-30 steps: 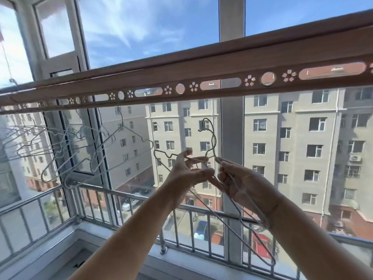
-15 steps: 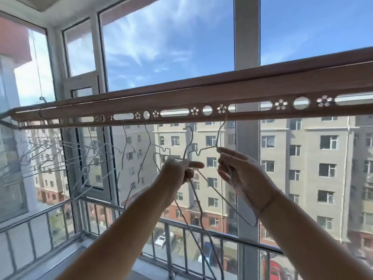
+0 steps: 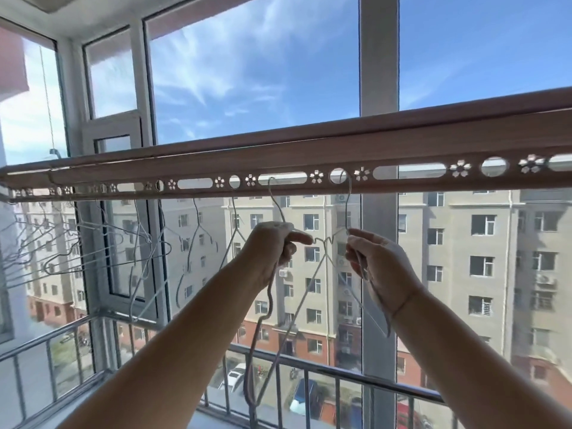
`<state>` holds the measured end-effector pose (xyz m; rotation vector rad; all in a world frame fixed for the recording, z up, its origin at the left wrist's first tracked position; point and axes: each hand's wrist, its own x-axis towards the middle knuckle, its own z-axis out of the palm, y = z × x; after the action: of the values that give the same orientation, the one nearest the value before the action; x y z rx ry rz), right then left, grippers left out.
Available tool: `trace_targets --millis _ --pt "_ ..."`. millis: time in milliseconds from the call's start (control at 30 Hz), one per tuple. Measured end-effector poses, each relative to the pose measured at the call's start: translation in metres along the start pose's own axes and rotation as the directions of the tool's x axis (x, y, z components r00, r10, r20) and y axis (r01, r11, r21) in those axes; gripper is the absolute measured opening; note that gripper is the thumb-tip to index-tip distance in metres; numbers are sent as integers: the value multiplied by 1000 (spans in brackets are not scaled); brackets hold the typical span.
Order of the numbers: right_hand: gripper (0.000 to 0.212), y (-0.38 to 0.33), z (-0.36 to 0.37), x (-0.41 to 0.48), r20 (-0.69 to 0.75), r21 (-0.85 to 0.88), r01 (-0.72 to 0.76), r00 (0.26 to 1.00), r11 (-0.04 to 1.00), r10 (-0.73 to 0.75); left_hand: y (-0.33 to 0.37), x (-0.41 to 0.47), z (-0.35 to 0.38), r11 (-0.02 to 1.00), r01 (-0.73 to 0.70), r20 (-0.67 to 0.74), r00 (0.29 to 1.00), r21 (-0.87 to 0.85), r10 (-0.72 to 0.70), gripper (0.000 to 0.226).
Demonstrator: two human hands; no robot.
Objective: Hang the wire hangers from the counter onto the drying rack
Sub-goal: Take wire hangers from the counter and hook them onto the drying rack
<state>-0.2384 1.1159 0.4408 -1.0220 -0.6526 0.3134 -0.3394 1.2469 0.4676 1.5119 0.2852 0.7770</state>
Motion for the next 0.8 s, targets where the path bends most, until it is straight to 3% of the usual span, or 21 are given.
trace_targets --millis 167,400,600,800 --pt "20 8 -6 3 -23 -27 -32 999 999 32 6 25 2 999 -3 -6 1000 47 3 31" --pt "14 14 -8 4 3 -17 -49 999 999 49 -4 39 -3 988 136 -33 990 75 -134 32" --pt "14 21 -5 1 27 5 -67 997 998 67 -15 36 -14 992 93 -16 996 88 -92 27" --pt "11 35 -9 -4 -13 -45 -76 997 996 75 -41 22 -44 977 26 -54 998 213 -15 50"
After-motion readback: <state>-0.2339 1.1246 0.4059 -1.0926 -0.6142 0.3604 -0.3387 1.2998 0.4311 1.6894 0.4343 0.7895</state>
